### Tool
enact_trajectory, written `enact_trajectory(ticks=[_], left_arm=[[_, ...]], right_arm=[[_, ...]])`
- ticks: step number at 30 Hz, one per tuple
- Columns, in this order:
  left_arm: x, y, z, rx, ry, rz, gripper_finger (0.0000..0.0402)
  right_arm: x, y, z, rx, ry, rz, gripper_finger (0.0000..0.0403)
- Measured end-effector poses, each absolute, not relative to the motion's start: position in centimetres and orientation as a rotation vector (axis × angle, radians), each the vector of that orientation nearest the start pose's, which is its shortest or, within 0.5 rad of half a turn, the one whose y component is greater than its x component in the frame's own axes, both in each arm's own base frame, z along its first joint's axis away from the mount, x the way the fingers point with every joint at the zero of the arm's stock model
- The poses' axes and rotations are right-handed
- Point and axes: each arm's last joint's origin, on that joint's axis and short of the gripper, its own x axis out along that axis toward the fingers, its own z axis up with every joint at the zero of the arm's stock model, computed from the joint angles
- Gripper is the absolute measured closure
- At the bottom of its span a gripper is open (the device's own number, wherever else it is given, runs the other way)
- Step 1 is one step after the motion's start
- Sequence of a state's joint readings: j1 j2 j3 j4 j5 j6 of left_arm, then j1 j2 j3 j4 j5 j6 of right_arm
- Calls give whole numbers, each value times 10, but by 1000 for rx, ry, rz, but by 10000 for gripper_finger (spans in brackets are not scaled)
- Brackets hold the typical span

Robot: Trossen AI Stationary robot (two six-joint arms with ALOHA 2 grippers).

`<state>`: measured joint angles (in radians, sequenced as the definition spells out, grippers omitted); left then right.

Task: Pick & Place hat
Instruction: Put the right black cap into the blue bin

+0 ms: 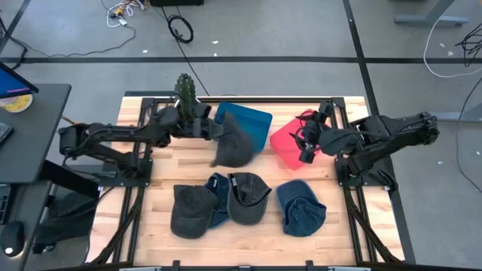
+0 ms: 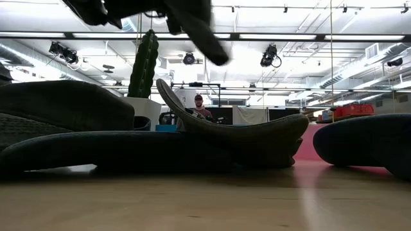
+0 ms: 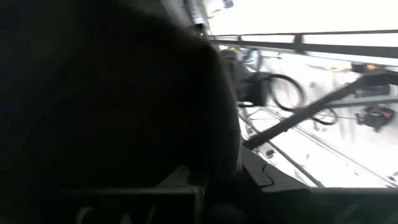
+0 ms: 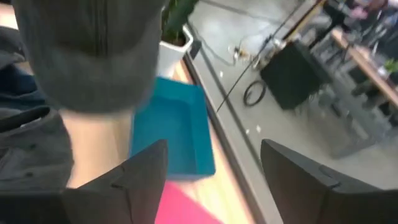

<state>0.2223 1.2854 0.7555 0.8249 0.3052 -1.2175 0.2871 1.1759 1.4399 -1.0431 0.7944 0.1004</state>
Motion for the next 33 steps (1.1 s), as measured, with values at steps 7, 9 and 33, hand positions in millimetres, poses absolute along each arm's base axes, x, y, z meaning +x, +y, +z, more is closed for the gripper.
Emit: enact_trajectory(ticks=[7, 9, 33], left_arm=[[293, 63, 292, -1064, -147, -167, 365], [301, 65, 296, -1013, -153, -161, 365], [352, 77, 353, -753, 66, -104, 365]], right_arm=[[192, 36, 399, -209, 718, -546, 169], [190, 36, 398, -158, 735, -532, 176], [191, 37, 397, -119, 745, -502, 229]])
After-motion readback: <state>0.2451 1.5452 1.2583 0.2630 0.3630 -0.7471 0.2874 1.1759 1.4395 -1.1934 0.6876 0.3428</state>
